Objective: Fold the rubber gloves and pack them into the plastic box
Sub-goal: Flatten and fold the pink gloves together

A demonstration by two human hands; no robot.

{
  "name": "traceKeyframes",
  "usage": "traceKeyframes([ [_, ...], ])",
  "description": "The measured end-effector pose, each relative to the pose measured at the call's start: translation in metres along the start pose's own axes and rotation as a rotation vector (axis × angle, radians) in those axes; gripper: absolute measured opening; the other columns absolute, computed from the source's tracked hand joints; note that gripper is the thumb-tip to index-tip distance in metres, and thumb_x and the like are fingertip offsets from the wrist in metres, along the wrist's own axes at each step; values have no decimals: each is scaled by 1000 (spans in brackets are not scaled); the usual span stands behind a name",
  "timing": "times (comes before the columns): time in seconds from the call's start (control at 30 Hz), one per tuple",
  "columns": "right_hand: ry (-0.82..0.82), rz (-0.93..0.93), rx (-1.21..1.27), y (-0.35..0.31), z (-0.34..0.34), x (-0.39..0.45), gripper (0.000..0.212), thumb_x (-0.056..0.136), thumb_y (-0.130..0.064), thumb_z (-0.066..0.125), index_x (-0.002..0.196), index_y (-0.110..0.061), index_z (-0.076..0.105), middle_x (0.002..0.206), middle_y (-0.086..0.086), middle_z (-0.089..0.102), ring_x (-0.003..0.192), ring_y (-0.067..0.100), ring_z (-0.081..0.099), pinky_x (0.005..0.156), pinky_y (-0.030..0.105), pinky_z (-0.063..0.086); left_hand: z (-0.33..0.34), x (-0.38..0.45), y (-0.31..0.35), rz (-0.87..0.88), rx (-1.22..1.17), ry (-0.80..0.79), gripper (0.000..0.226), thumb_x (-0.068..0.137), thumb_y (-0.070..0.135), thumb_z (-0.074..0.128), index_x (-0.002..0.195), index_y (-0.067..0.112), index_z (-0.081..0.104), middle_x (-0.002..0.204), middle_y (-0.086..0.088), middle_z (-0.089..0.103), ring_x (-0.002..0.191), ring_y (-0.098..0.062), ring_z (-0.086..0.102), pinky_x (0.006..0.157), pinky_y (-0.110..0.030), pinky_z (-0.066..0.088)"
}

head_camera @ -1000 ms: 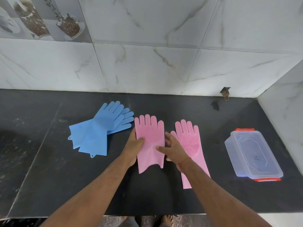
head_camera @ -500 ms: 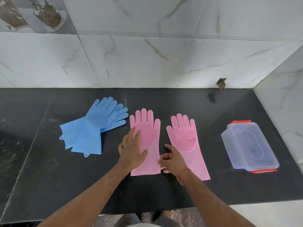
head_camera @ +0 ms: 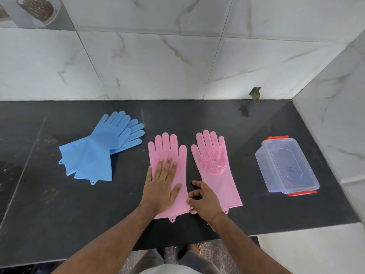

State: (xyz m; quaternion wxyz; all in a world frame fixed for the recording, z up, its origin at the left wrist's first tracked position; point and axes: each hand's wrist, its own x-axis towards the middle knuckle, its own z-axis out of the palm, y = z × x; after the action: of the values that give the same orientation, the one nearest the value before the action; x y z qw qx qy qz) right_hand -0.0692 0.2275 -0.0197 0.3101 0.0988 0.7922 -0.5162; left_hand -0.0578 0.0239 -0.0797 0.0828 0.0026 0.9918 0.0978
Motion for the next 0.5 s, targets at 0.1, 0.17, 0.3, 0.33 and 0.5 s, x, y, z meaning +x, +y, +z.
traceKeyframes([
  [0.1, 21, -109, -236, 2, -7, -3, 48, 97, -15, 69, 143, -25, 59, 106, -14, 74, 89, 16, 73, 92, 34, 63, 2, -2, 1, -1, 17, -13, 81, 107, 70, 13, 173, 33, -16, 183, 4, -17, 169, -26, -16, 135, -59, -2],
  [0.17, 142, -272, -419, 1, -21, -1, 34, 102, -28, 62, 135, -34, 63, 109, -27, 67, 96, 3, 66, 99, 28, 57, 0, -1, -1, 16, 16, -31, 82, 107, 71, 14, 174, 31, -12, 184, 4, -14, 169, -27, -15, 136, -62, 5],
  [0.3, 335, -587, -773, -1, -70, 28, 41, 105, -38, 53, 145, -28, 58, 140, -9, 65, 130, 15, 56, 113, 38, 50, -3, 1, -4, 40, 29, -36, 83, 107, 71, 17, 176, 28, 1, 185, 2, -5, 170, -28, -6, 134, -64, 16],
  [0.33, 328, -611, -868, -1, -80, 39, 48, 107, -40, 50, 152, -24, 52, 152, -4, 58, 143, 21, 49, 119, 44, 45, -3, 1, -5, 41, 31, -35, 83, 107, 71, 16, 176, 28, 0, 185, 2, -6, 170, -27, -7, 135, -64, 15],
  [0.5, 186, -580, -1173, 11, -103, 80, 69, 109, -58, 25, 170, -30, 9, 179, -8, 2, 165, 23, -2, 131, 62, 13, -4, 0, -2, 40, 42, -23, 83, 106, 72, 11, 176, 28, 1, 185, 1, -4, 170, -29, -5, 135, -63, 14],
])
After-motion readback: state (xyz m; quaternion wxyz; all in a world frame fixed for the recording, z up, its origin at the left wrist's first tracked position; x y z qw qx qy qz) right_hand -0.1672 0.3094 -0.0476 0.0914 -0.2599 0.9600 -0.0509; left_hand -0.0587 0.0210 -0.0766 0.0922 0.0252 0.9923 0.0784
